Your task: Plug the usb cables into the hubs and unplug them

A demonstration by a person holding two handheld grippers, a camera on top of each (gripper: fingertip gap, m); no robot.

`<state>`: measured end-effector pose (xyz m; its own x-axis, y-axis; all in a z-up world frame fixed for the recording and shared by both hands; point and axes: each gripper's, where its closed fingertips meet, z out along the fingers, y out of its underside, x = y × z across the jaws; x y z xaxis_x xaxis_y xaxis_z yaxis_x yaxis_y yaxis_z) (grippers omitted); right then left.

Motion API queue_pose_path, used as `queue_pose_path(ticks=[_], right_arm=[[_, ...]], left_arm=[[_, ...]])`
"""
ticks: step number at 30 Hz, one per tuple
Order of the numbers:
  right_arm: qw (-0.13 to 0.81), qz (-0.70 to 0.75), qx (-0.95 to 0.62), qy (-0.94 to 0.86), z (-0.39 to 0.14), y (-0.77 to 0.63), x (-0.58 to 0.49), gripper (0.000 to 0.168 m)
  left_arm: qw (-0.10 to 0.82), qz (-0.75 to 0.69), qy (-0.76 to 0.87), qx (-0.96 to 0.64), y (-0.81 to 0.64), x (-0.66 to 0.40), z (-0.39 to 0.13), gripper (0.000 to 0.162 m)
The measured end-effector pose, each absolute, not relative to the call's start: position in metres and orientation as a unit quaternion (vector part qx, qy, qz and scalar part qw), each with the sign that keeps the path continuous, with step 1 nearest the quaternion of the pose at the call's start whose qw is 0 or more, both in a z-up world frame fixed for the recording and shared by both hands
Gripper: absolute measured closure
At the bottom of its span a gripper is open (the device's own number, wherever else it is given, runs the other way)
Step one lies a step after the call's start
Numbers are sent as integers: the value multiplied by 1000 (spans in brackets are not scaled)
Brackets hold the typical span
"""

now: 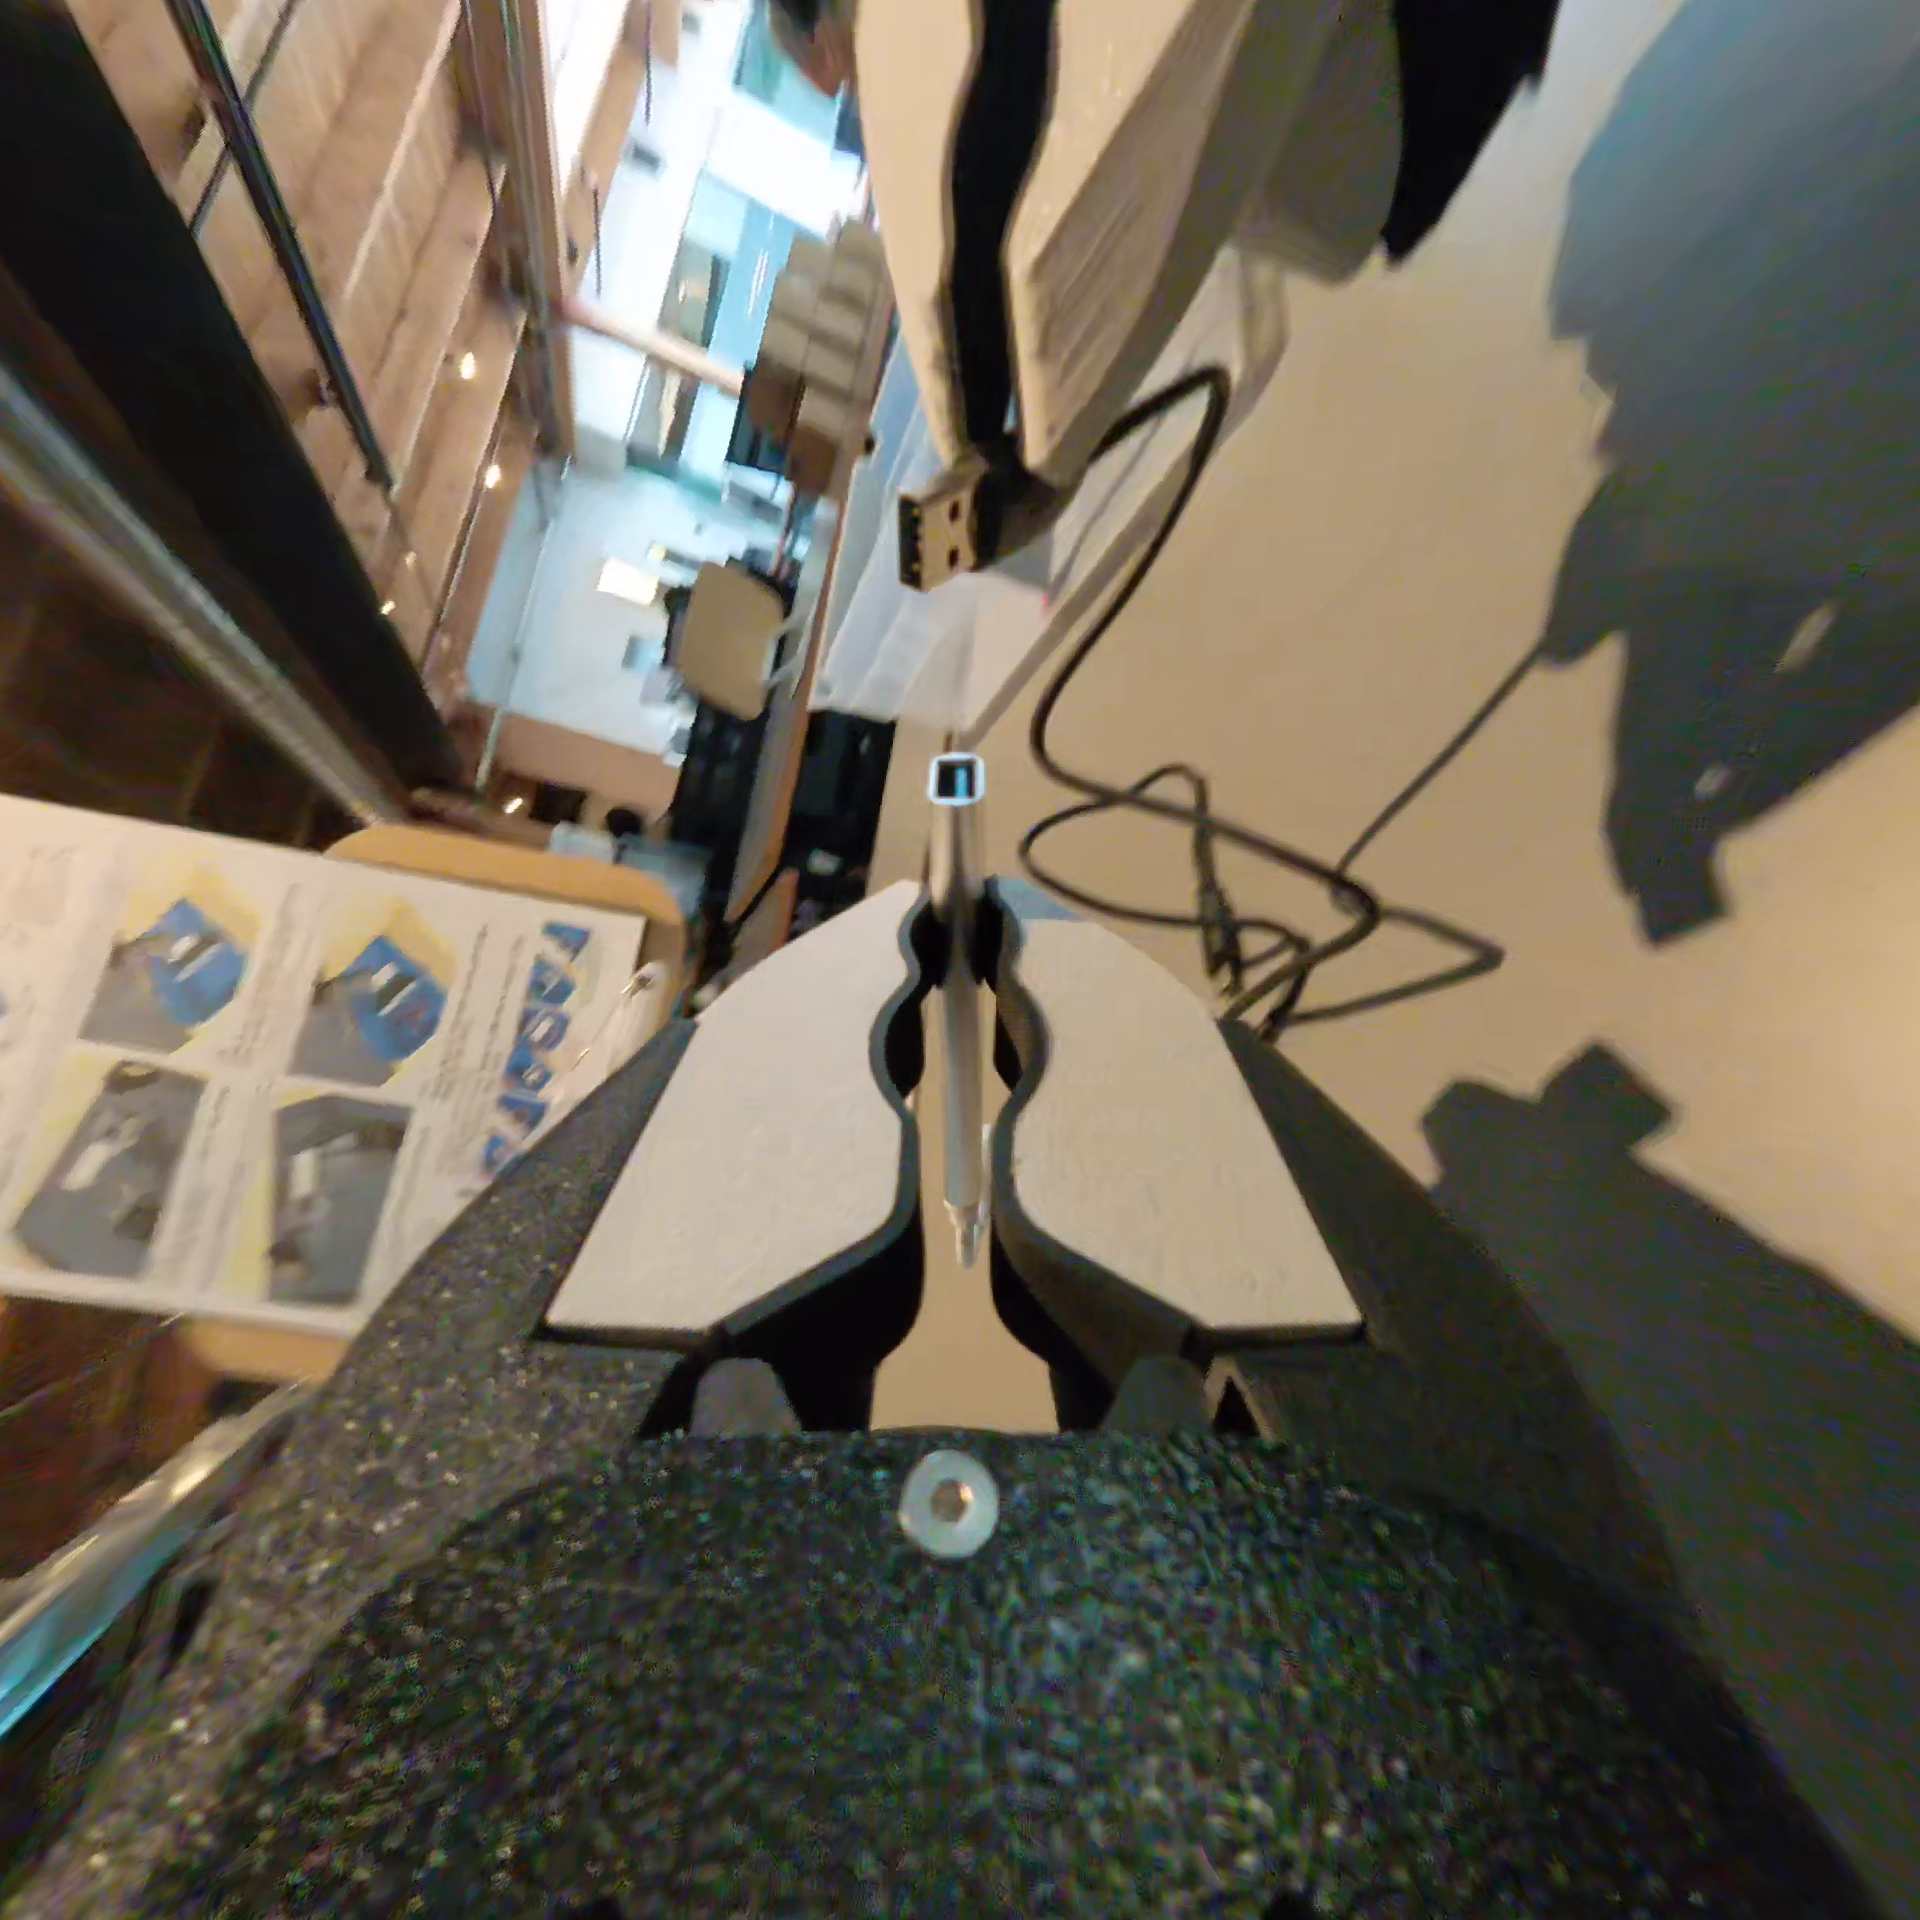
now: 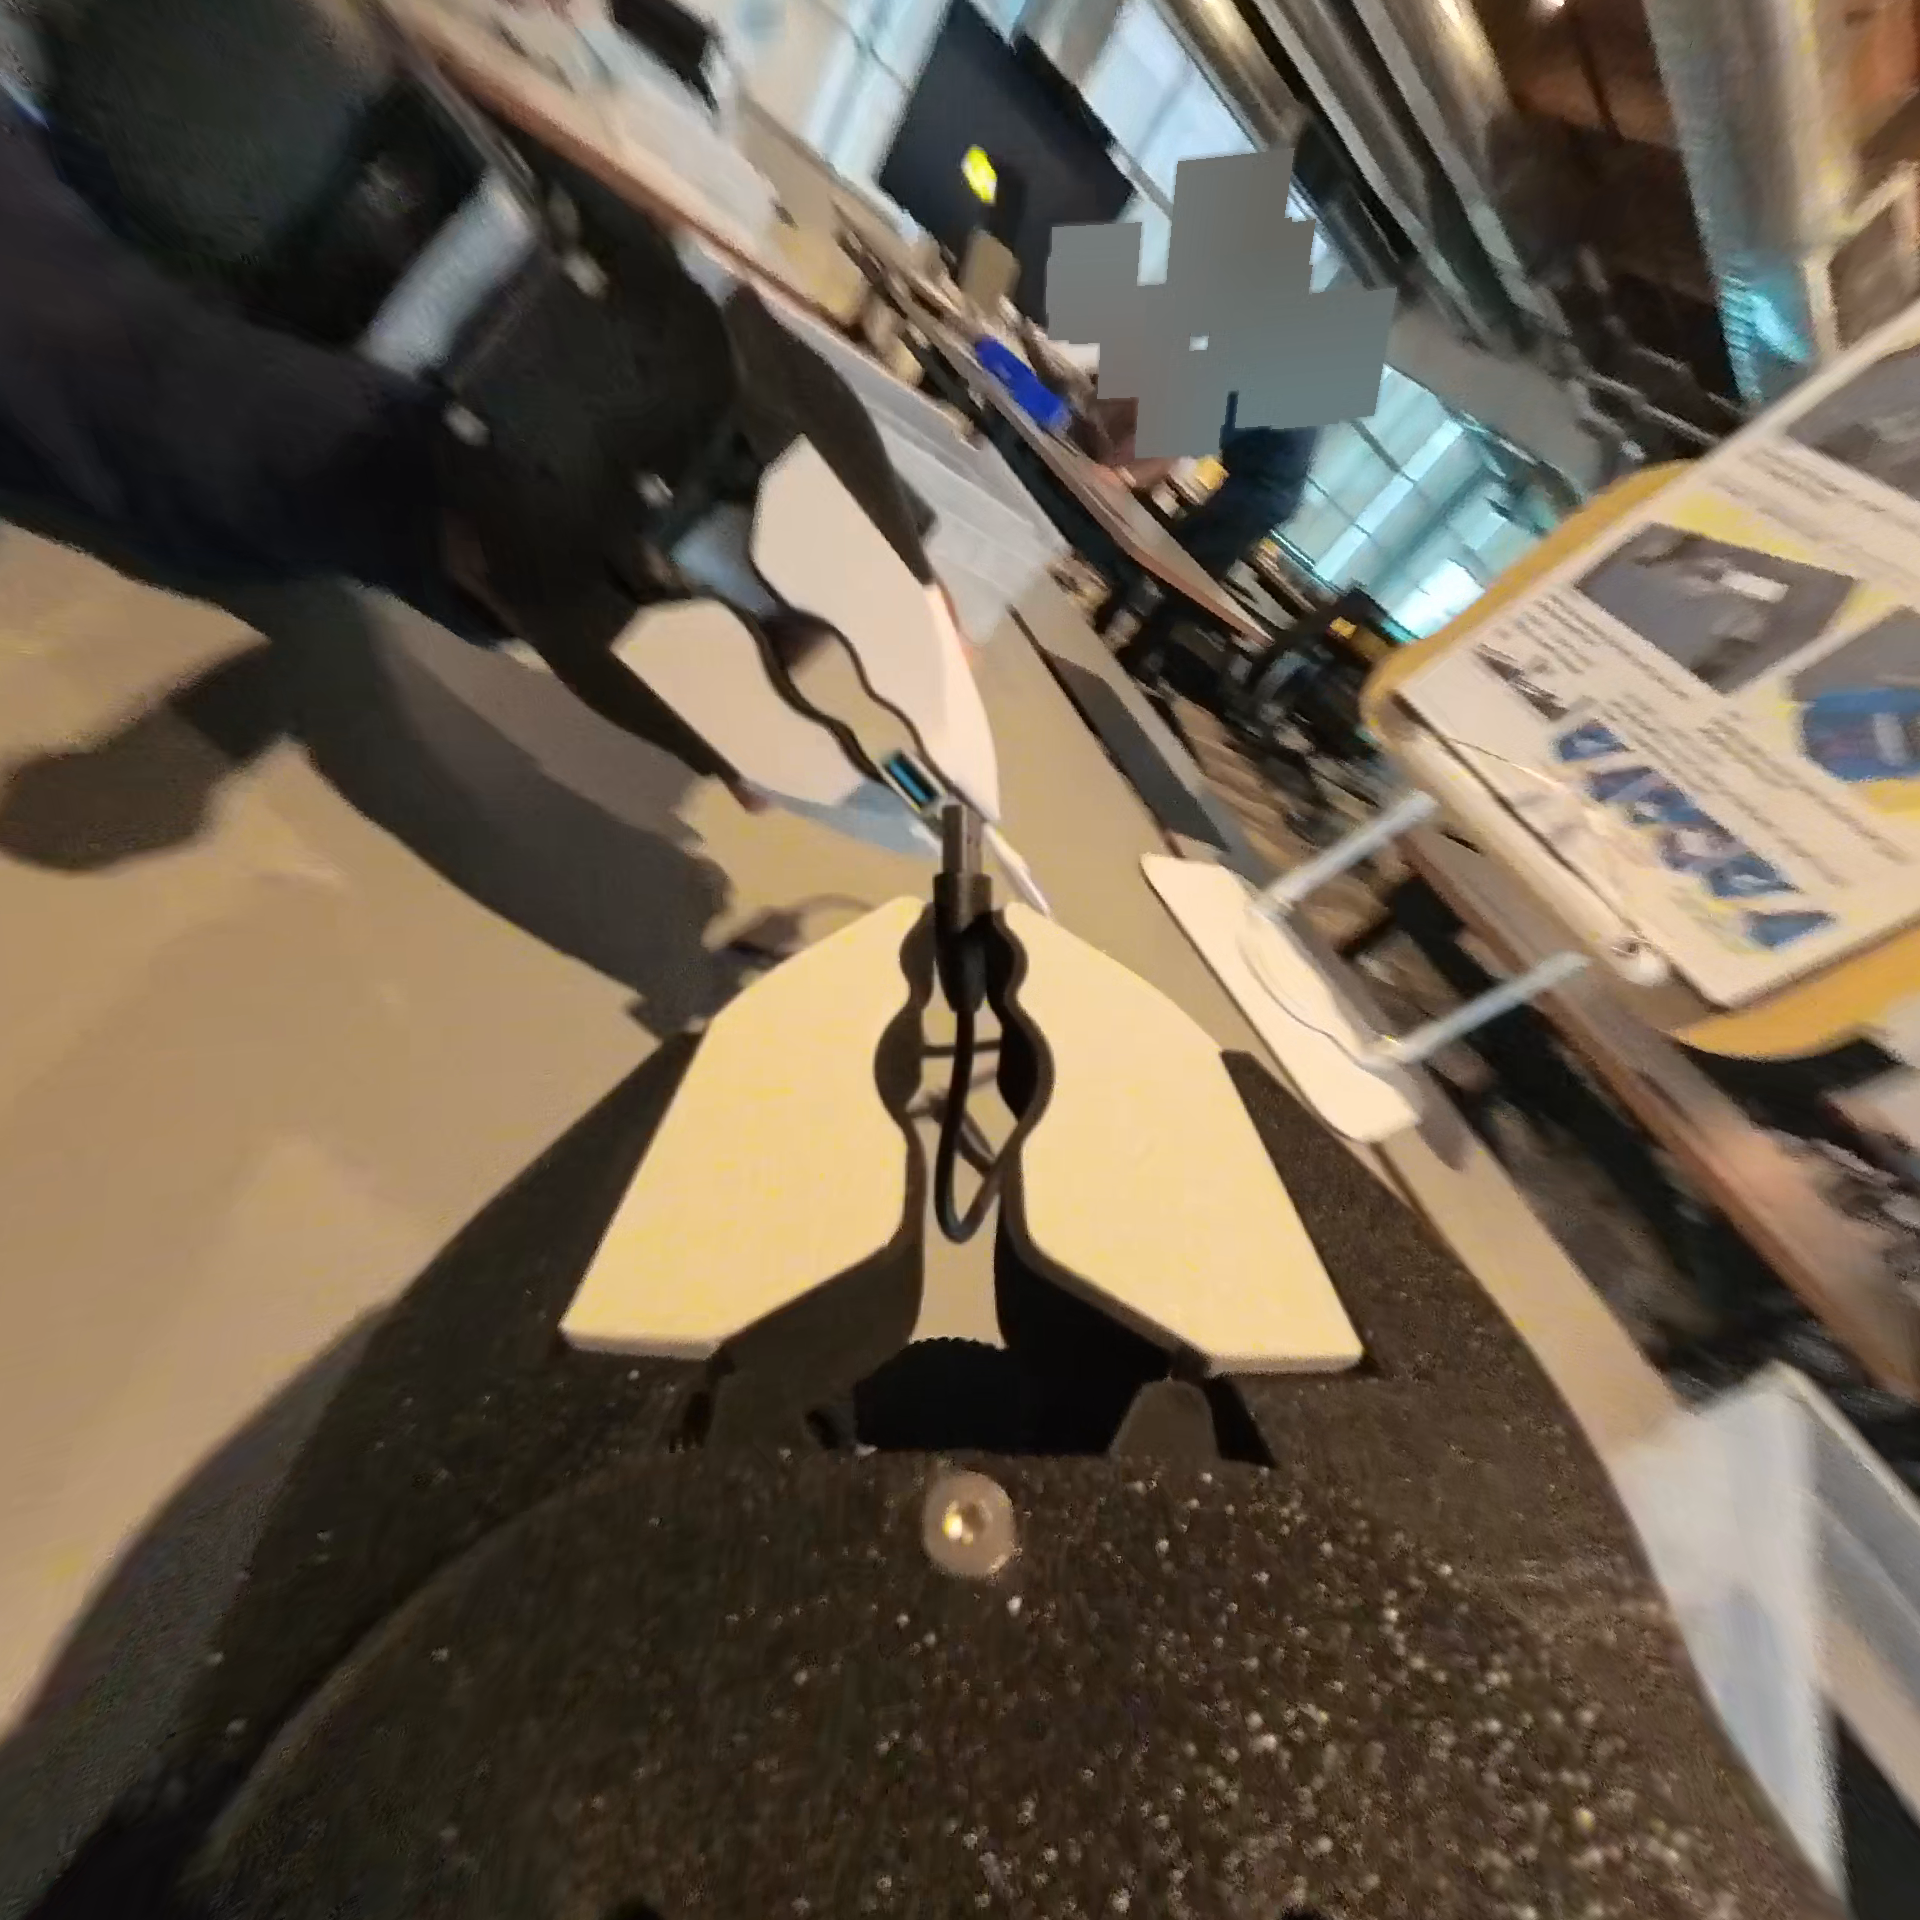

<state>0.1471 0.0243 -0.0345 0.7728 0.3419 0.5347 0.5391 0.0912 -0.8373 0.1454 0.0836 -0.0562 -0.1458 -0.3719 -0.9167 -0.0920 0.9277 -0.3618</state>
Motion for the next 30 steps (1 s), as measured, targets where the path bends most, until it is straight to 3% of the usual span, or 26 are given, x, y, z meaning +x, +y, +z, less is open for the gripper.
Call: queue_pose_path(ticks=[6,10,30], right_arm=[[553,-324,-690,-336,-56,48,171,160],[503,-391,-687,-348,-68,56,164,160],[477,-385,-706,-355,-83,59,156,160]], left_arm=[[669,55,727,-148,101,148,-53,155],[663,102,727,-150,104,149,-57,155],[601,98,772,-182,109,153,-87,155]])
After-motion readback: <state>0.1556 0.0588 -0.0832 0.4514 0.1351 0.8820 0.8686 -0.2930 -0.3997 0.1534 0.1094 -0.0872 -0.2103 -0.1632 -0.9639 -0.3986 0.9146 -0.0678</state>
